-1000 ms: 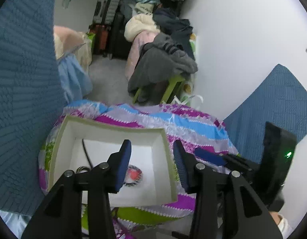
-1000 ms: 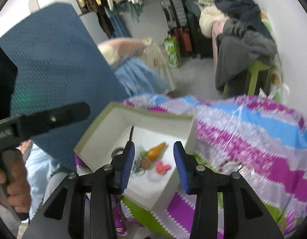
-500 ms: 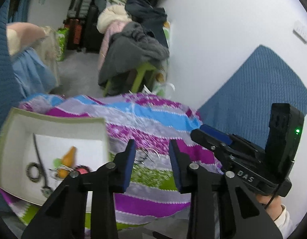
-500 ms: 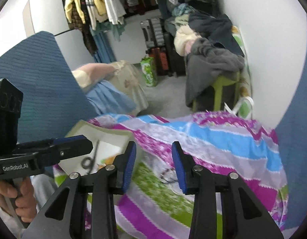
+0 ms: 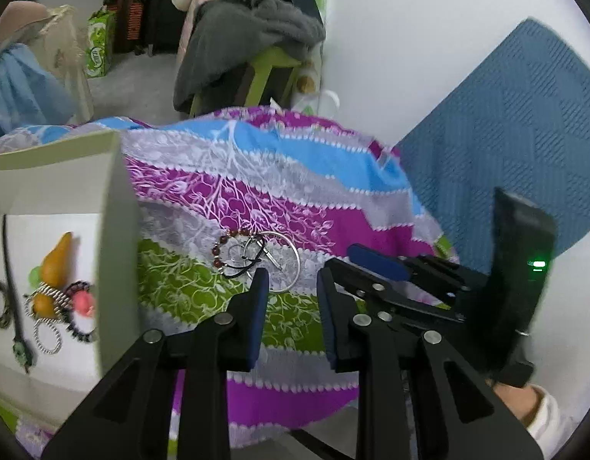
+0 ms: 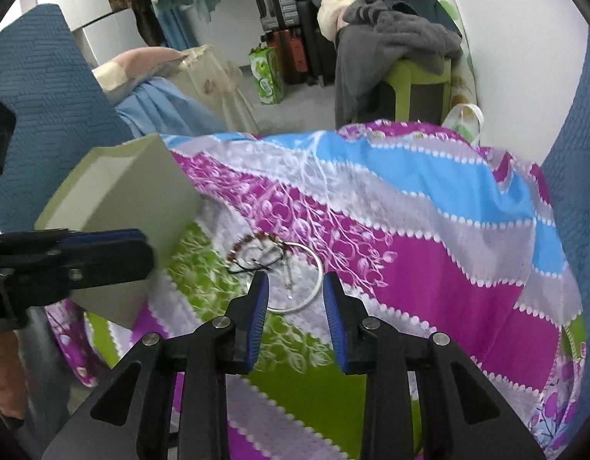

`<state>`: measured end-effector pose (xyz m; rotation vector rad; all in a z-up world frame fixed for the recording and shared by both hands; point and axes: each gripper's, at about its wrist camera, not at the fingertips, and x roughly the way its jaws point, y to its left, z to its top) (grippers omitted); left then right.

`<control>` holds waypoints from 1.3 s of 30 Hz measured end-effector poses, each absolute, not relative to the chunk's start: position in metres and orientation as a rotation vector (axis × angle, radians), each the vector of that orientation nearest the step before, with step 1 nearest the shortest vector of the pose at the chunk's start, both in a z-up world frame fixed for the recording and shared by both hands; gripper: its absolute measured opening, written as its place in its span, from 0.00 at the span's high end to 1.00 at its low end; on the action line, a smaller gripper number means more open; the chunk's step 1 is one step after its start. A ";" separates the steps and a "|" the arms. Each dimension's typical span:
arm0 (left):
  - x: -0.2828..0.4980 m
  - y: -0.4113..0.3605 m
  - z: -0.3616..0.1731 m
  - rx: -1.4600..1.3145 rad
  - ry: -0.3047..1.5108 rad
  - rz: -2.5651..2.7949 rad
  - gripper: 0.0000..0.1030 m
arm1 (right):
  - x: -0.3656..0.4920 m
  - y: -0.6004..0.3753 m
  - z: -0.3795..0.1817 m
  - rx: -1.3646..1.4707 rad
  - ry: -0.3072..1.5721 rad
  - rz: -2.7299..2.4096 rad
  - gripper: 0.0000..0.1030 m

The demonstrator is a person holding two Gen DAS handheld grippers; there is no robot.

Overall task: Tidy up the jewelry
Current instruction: 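Grasp the red bead bracelet with the left gripper while the right grasps the silver pin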

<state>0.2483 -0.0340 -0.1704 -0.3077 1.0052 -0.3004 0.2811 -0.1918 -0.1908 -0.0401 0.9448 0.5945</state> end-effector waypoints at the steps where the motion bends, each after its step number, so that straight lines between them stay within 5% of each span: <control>1: 0.253 -0.037 -0.176 -0.295 1.014 -0.296 0.75 | 0.284 -0.196 -0.194 -0.029 0.950 0.590 0.74; 11: 0.298 -0.065 -0.225 -0.138 1.072 -0.272 0.75 | 0.301 -0.213 -0.205 0.023 0.990 0.546 0.74; 18: 0.306 -0.074 -0.244 -0.035 1.098 -0.249 0.87 | 0.307 -0.219 -0.204 0.048 0.989 0.533 0.73; 22: 0.306 -0.079 -0.243 0.000 1.084 -0.266 0.98 | 0.306 -0.214 -0.206 0.035 0.985 0.556 0.73; 39: 0.276 -0.033 -0.192 -0.247 0.998 -0.253 0.98 | 0.312 -0.155 -0.236 -0.169 0.990 0.670 0.70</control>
